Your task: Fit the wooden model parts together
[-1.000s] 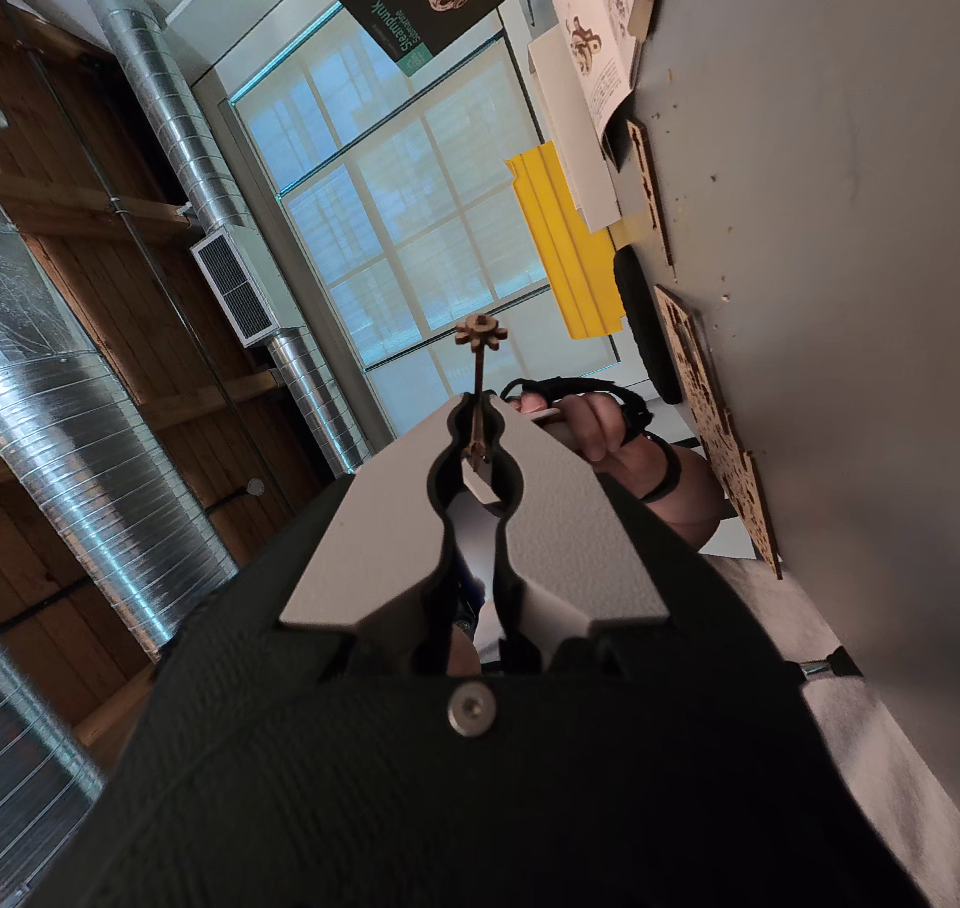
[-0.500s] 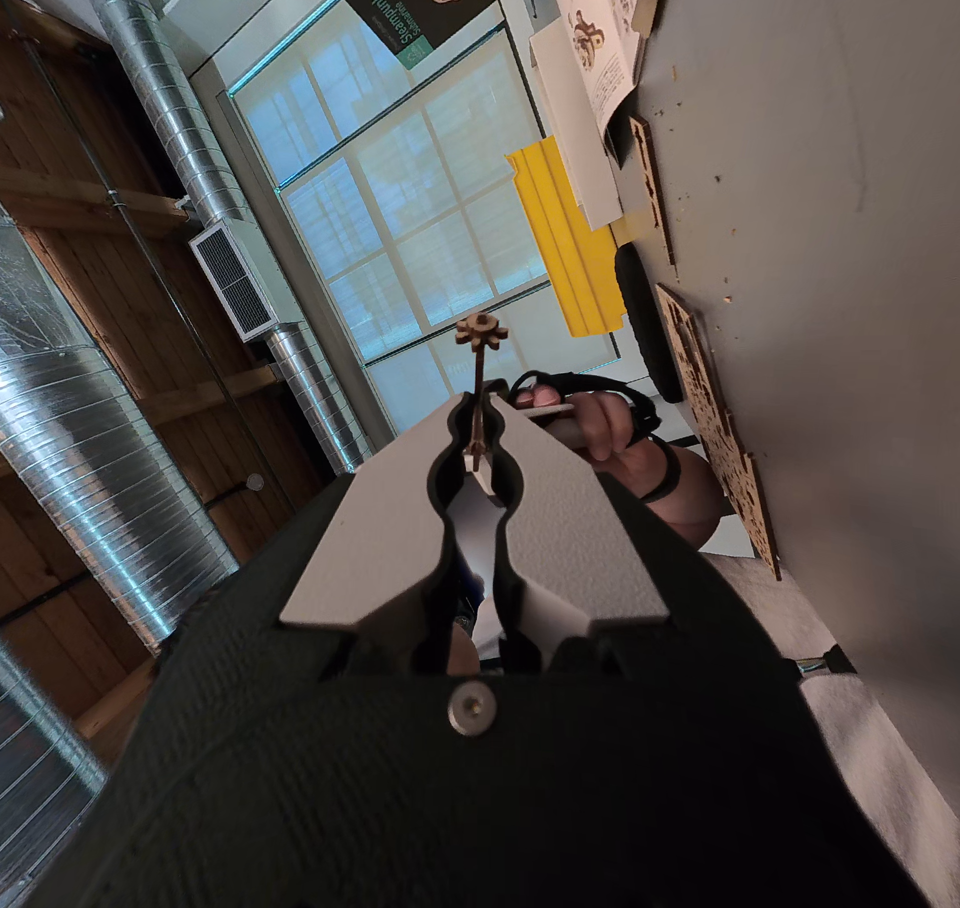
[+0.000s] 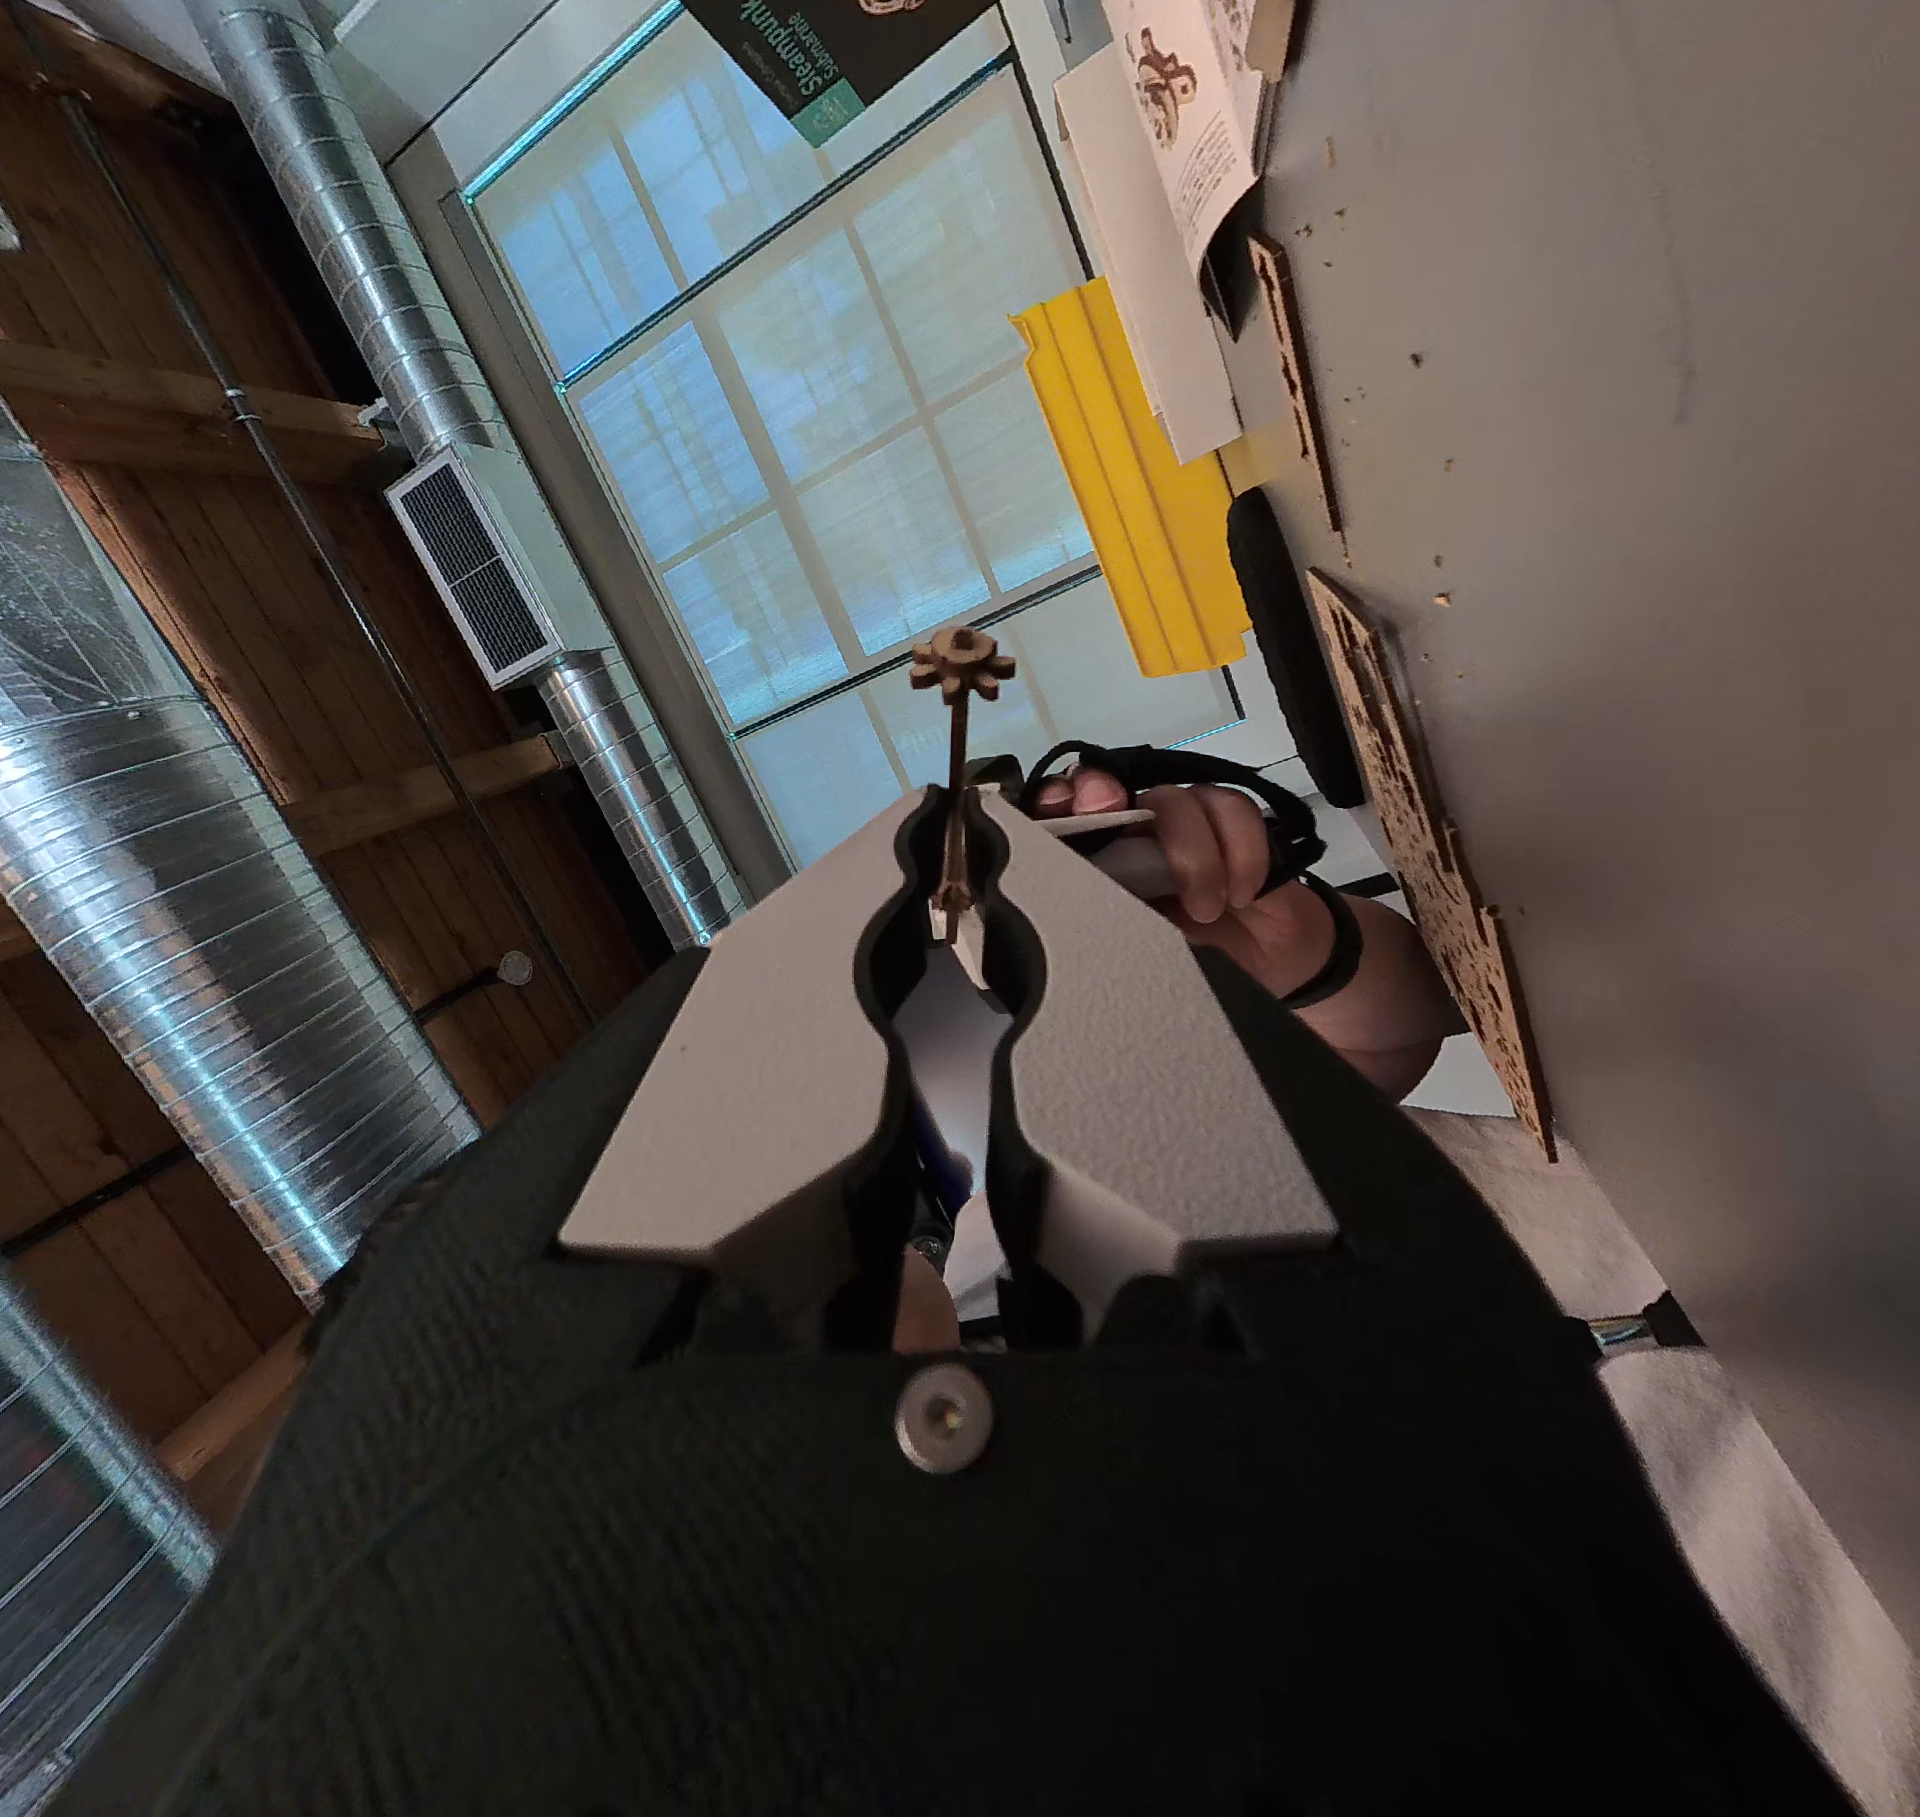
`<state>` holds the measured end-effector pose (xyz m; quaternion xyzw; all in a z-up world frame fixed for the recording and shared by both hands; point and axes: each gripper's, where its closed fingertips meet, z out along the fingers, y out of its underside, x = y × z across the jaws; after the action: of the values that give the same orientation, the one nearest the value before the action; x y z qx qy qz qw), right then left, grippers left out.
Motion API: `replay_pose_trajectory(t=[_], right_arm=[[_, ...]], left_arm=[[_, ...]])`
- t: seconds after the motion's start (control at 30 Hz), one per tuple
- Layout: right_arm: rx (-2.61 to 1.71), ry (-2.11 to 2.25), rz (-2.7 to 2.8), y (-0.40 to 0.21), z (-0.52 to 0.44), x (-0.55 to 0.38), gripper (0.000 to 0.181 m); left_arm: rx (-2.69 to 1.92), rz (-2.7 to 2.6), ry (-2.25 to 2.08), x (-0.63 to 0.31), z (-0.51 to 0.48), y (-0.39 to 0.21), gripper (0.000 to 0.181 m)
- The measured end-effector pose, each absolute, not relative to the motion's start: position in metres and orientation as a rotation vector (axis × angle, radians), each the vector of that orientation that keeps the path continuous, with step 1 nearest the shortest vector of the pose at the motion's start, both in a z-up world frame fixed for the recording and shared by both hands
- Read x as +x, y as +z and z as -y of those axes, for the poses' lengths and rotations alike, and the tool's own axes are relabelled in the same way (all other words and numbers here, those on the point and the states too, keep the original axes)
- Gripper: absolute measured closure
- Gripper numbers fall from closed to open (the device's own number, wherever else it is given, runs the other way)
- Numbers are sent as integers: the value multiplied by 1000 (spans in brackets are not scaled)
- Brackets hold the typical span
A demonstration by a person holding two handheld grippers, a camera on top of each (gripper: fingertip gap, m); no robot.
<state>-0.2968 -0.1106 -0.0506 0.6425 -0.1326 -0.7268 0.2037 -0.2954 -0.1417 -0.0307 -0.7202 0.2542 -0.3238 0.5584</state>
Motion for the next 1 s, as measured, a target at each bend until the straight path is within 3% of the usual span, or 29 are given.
replay_pose_trajectory(t=[1.0], right_arm=[[1812, -2032, 371, -54, 108, -295, 181]], left_arm=[[-1736, -564, -805, -300, 142, -38, 178]])
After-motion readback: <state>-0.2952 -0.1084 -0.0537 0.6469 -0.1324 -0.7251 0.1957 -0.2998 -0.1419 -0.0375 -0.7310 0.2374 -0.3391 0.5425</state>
